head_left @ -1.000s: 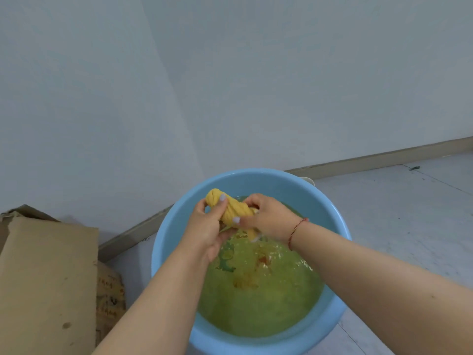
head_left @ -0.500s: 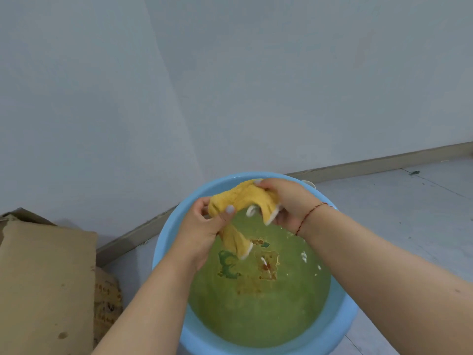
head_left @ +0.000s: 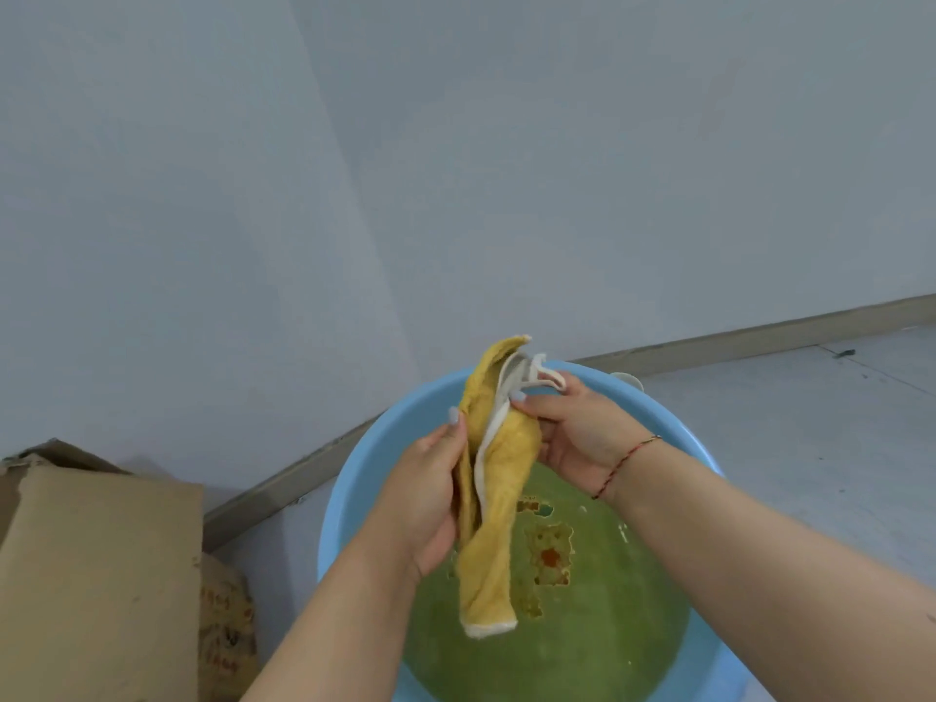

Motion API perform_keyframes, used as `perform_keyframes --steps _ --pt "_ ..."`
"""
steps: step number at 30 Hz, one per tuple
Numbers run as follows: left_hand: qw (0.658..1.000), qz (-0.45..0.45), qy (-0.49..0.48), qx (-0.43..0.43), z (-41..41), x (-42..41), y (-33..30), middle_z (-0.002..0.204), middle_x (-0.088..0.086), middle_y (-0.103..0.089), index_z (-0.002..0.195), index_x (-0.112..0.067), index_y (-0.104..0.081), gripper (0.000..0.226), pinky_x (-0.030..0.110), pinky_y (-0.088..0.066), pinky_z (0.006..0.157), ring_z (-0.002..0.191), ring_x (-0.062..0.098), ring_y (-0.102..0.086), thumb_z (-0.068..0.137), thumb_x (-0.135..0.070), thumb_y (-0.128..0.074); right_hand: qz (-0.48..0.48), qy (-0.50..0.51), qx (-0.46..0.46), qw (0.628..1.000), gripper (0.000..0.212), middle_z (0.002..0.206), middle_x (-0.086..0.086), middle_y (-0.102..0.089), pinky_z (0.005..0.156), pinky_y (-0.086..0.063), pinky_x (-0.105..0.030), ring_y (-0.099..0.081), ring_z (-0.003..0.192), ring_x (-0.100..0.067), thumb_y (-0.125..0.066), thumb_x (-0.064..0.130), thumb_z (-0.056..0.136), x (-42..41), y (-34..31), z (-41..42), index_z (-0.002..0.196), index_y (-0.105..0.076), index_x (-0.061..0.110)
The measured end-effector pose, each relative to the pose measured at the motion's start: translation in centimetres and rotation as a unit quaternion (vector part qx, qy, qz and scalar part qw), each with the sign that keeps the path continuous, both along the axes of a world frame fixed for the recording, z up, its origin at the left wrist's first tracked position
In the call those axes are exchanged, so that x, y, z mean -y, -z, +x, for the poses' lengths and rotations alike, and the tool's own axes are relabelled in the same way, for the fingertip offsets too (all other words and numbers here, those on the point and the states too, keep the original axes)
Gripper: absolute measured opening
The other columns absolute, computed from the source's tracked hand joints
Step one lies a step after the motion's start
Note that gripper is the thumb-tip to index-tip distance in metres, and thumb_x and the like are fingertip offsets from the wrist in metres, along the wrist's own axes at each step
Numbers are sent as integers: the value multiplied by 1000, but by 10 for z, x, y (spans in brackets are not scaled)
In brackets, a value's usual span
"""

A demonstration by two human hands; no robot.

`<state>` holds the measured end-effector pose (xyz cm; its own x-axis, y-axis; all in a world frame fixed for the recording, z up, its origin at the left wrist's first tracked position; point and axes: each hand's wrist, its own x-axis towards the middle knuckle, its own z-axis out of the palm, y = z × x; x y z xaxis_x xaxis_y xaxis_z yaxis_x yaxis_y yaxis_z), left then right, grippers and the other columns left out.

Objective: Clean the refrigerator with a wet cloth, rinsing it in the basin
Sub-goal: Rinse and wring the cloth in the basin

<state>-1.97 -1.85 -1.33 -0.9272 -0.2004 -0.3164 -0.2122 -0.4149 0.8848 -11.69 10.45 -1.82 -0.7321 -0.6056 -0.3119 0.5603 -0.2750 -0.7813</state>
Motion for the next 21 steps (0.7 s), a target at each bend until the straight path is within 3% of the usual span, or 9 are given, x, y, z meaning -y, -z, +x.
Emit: perform_keyframes --steps 4,8,12,14,15,17,19,21 --pt "999 22 -29 -19 -2 -2 -13 109 14 -72 113 -5 -66 38 36 -53 84 102 24 -68 102 -27 -37 -39 29 -17 999 53 97 -19 -66 84 -52 -45 -65 80 -30 -69 -5 75 -1 -18 0 125 -51 -2" --pt "994 -40 -103 -10 -4 -6 -50 95 5 -72 106 -10 -66 24 31 -49 72 84 14 -68 95 -25 -52 -9 52 -29 998 36 88 -17 -65 70 -56 -38 -66 76 -30 -62 -14 78 -7 -56 7 109 -58 4" --pt "992 -56 -104 35 -12 -18 -98 109 11 -71 121 -10 -61 45 35 -50 80 94 21 -66 84 -36 -65 31 63 -26 997 34 83 -13 -64 68 -56 -36 -66 74 -27 -55 -17 81 -14 -100 11 106 -59 5" --pt "989 -21 -121 80 -19 -22 -127 104 14 -72 115 -6 -66 38 37 -52 79 88 23 -67 86 -31 -66 24 57 -10 998 31 87 -18 -63 74 -55 -39 -66 80 -29 -62 -6 79 -22 -129 8 109 -58 -1" --pt "988 9 -112 103 -20 -26 -140 97 13 -73 103 -4 -72 28 36 -52 76 81 22 -69 87 -27 -64 34 49 -19 998 41 91 -20 -64 78 -55 -41 -66 84 -30 -70 6 74 -25 -143 8 112 -57 -3" --pt "985 67 -68 142 -20 -36 -174 85 12 -74 80 -7 -78 19 33 -51 69 70 19 -70 85 -18 -64 141 20 -89 986 61 98 -14 -69 77 -57 -38 -69 88 -23 -84 30 61 -35 -175 10 110 -60 4" --pt "983 100 -52 148 -19 -50 -210 88 14 -73 87 -5 -75 15 33 -53 67 73 20 -71 78 -12 -66 252 21 -157 955 54 85 4 -68 67 -51 -23 -67 78 -9 -88 37 59 -47 -207 15 100 -61 13" --pt "983 112 -59 134 -17 -65 -243 86 14 -73 96 -4 -68 15 31 -55 63 72 21 -71 83 -5 -62 301 27 -180 936 38 70 9 -60 63 -45 -22 -59 66 -6 -85 34 66 -64 -235 18 88 -62 13"
